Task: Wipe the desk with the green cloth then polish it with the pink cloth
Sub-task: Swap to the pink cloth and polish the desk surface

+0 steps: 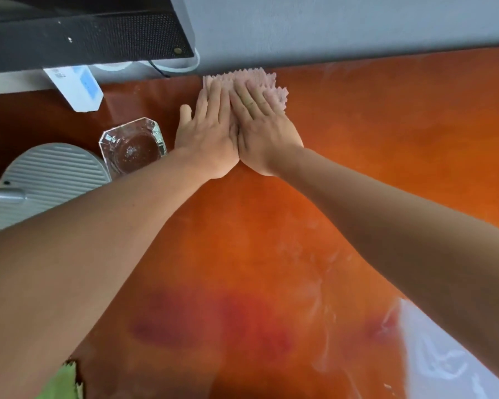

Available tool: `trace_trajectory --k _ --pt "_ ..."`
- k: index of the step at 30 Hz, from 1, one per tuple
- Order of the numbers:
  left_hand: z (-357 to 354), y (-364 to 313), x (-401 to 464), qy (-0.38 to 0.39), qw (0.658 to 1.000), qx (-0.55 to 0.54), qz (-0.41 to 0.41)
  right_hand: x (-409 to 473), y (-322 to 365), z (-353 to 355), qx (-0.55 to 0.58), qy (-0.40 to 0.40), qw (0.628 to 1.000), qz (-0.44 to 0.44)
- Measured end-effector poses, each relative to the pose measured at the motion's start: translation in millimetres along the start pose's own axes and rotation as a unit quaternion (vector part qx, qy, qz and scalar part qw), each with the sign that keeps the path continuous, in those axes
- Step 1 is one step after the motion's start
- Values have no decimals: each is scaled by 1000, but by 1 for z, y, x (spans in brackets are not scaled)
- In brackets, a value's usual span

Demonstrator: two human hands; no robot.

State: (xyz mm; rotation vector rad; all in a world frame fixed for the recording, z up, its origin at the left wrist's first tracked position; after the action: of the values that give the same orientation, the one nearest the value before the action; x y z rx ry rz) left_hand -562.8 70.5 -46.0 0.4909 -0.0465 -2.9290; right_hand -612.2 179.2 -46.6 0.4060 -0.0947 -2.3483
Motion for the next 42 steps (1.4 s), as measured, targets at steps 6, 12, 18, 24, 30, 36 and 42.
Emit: trace_trajectory --k 6,12,18,24,30,36,42 --pt "-11 -30 -53 10 999 28 -21 -59 7 -18 6 -1 1000 -11" --pt "-29 -64 -120 28 998 41 -46 -134 19 -43 16 1 1000 -17" --pt "-37 -79 -145 30 998 28 -53 -163 18 -52 36 12 999 -19" --pt "-27 -77 -112 39 997 26 -53 -136 -1 -37 17 21 1000 -8" --pt "2 -68 -22 34 999 23 -31 -60 -41 -6 6 12 1000 -21" --pt "10 -64 -10 41 999 9 -14 -44 -47 -1 -3 10 1000 -16" --pt "4 -59 -44 51 998 19 -22 -70 -22 -15 -7 16 1000 -25"
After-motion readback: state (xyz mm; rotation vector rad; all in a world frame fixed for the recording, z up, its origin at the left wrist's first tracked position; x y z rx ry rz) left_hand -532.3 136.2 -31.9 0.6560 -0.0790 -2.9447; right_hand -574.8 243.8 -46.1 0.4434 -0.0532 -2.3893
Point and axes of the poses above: each hand's wrist, its own x-axis towards the middle knuckle, its own z-axis out of the back of the hand, y = z × x, the point moved 3 cm from there along x, towards the middle knuckle, and after that the axes turned 6 degrees about -z, right-handed, at the moved point
